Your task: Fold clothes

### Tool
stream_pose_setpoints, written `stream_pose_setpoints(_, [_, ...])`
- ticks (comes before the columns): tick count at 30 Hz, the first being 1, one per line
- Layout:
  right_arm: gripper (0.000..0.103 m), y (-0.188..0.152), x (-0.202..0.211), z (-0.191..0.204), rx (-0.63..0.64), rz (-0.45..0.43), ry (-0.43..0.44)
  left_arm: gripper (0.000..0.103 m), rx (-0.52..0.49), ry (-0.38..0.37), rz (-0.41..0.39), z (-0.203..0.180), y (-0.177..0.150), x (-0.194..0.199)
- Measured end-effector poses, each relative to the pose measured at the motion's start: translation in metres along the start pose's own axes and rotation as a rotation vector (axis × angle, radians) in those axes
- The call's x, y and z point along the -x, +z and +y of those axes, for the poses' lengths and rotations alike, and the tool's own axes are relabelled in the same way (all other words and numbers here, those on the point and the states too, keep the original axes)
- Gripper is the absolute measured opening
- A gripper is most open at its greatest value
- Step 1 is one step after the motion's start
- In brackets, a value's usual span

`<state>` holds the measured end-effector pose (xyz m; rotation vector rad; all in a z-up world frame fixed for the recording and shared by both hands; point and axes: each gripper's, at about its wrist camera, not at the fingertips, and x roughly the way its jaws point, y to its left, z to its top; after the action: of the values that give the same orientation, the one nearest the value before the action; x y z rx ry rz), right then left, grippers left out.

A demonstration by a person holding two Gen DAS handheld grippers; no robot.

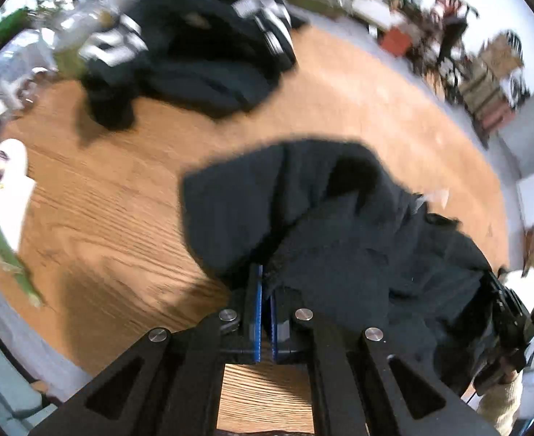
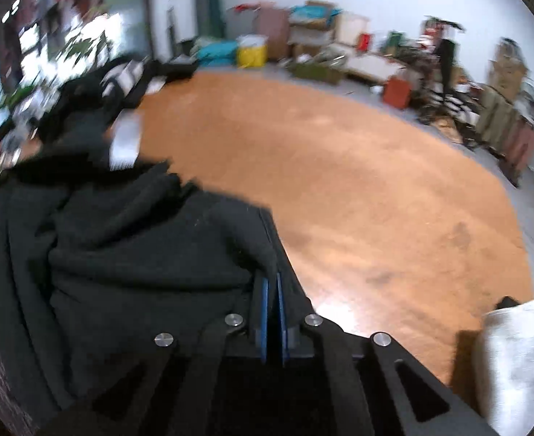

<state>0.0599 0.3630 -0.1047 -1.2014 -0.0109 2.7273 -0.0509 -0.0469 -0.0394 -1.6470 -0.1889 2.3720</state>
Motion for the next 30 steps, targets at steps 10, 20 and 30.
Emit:
stream_pose_setpoints(10, [0.005,-0.050,0.040,-0.024,-0.010,0.167,-0.061,0.003,-0.045,-0.050,-0.096,-0.001,0.012,0.036])
stream_pose_setpoints(20, [0.067,-0.058,0.076,-0.039,-0.002,0.206,-0.015,0.033,-0.049,0.154,0.406,0.023,-0.015,-0.068])
stream_pose_setpoints(30, [0.074,0.103,-0.098,0.042,0.121,0.221,0.173,0.059,0.028,0.167,0.203,0.013,0.061,-0.066])
